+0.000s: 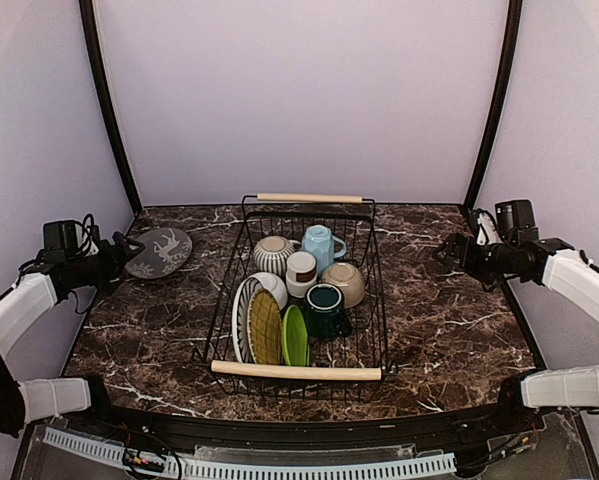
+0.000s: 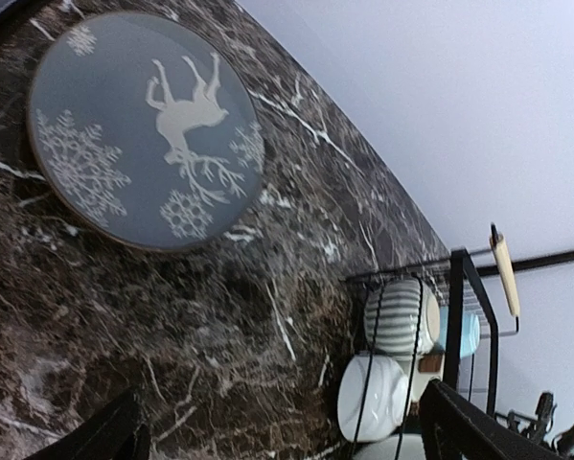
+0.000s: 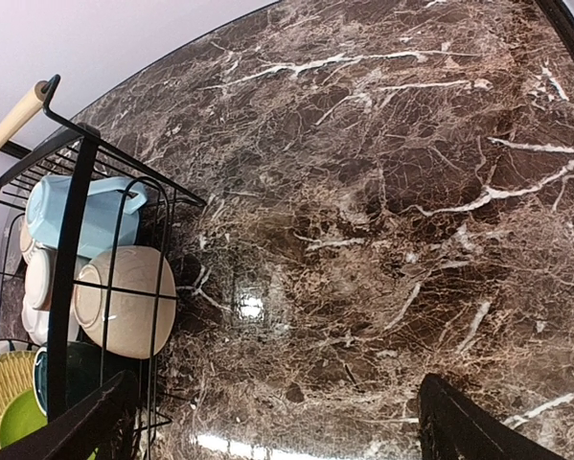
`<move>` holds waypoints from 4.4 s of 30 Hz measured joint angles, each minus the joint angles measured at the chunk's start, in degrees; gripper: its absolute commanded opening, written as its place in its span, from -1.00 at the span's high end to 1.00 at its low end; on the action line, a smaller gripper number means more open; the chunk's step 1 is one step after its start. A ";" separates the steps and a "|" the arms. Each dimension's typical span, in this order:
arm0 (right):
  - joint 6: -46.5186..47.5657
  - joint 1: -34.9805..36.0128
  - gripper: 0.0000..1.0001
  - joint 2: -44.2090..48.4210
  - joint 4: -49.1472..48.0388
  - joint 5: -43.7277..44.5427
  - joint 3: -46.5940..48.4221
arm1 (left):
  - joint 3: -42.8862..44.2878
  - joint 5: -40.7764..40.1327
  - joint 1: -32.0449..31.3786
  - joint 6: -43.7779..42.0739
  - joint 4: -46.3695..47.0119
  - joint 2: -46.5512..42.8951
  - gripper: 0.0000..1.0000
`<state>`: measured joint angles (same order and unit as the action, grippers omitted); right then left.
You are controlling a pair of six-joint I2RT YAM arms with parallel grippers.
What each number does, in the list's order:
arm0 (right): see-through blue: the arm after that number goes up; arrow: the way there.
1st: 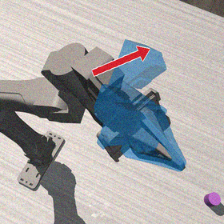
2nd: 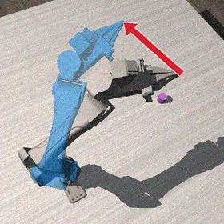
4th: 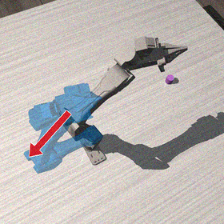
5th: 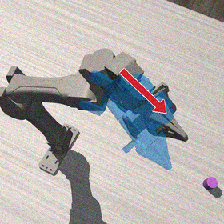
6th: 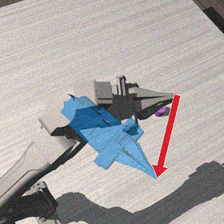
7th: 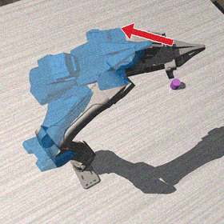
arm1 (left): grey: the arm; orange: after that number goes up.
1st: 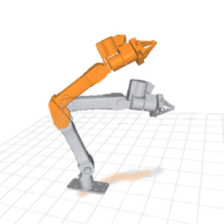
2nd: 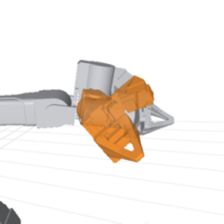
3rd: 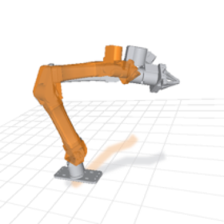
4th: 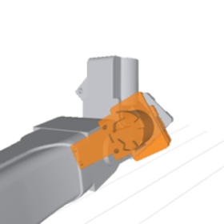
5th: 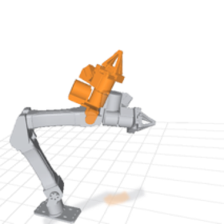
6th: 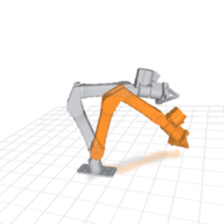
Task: Unload the mixed dishes from the dish rack
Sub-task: Grab the plate from the dish rack, then place the plate on the plate.
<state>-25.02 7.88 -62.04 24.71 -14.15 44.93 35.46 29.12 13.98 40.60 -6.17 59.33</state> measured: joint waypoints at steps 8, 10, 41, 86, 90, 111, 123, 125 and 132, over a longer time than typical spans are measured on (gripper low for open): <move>-1.49 0.02 -0.97 -1.09 -1.90 -2.19 -0.63 | 7.54 3.41 -11.34 -6.56 -13.38 -6.73 -0.95; -1.92 0.02 -0.97 -1.36 -2.38 -3.02 -0.63 | 10.56 2.86 -15.17 -7.21 -15.39 -6.97 -0.95; -2.95 0.31 -0.97 -1.18 -2.01 -2.73 -2.29 | 50.07 -57.88 -75.49 -6.73 -49.86 27.56 -0.58; -2.23 0.31 -0.97 -2.21 -2.91 -1.42 -5.22 | 53.29 -61.37 -81.02 5.38 -60.87 40.54 0.62; -2.05 0.31 -0.97 -2.25 -2.91 -1.36 -5.27 | 54.60 -61.46 -80.72 9.22 -60.52 40.98 0.78; -1.90 0.31 -0.97 -2.25 -2.91 -1.22 -5.25 | 63.04 -61.94 -81.00 4.98 -66.86 42.80 0.98; -1.84 0.31 -0.97 -2.51 -2.84 -1.22 -5.18 | 69.90 -63.80 -81.00 -0.07 -68.46 41.11 0.98; -1.84 0.31 -0.97 -2.58 -2.86 -1.22 -5.18 | 70.84 -64.11 -80.74 -1.44 -68.30 39.63 0.98; -1.84 0.31 -0.97 -2.69 -2.84 -1.22 -5.18 | 72.32 -63.54 -76.87 -6.78 -67.47 33.14 0.98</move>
<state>-26.85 8.19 -64.73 21.87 -15.38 39.75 107.79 -34.41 -62.89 33.82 -73.65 92.47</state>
